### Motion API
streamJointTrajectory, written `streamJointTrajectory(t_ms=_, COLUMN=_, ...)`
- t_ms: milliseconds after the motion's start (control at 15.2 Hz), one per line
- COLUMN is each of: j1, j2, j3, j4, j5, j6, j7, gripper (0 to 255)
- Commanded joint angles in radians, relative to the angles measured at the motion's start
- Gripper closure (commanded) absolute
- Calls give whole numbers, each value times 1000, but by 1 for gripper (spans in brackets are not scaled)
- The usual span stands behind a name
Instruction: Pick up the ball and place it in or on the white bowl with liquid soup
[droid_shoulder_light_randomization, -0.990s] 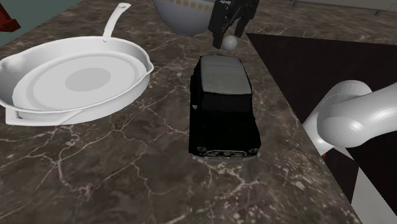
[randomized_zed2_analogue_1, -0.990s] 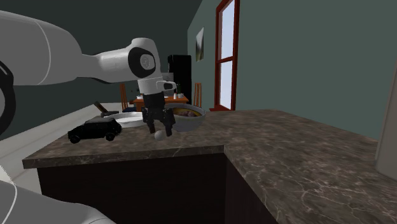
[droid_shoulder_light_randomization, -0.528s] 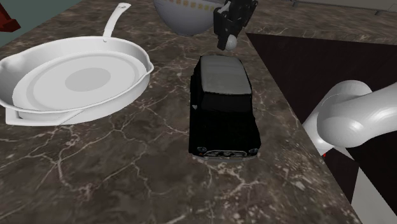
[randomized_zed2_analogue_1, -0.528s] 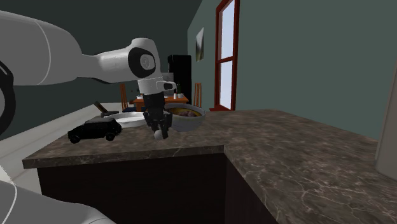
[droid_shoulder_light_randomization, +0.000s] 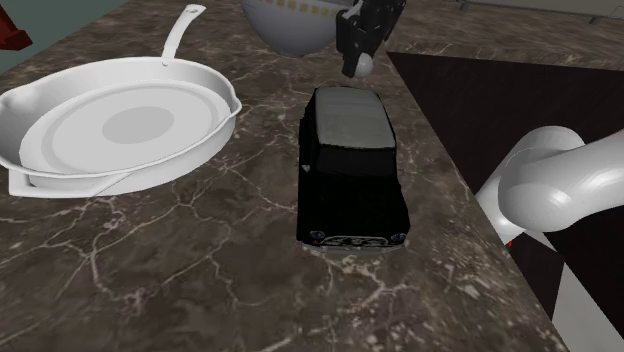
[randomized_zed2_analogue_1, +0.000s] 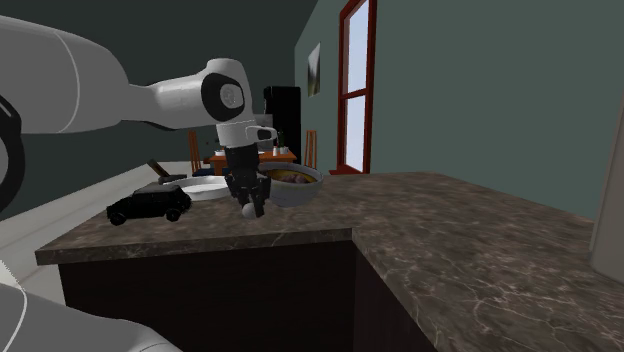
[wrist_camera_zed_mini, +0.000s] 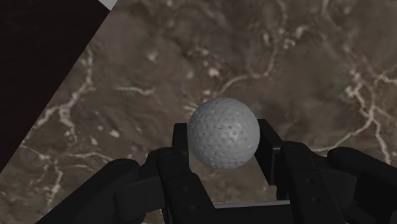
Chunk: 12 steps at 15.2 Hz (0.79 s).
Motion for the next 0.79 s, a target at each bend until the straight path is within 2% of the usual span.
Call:
streamJointTrajectory(t_ms=0, j1=-2, j2=5, j3=-2, j4=24, j5=-2, j6=-19, j7=0, gripper=255)
streamJointTrajectory(t_ms=726, j1=-16, j2=55, j3=-11, j4=210, j5=-20, j6=-155, j7=-2, gripper=255)
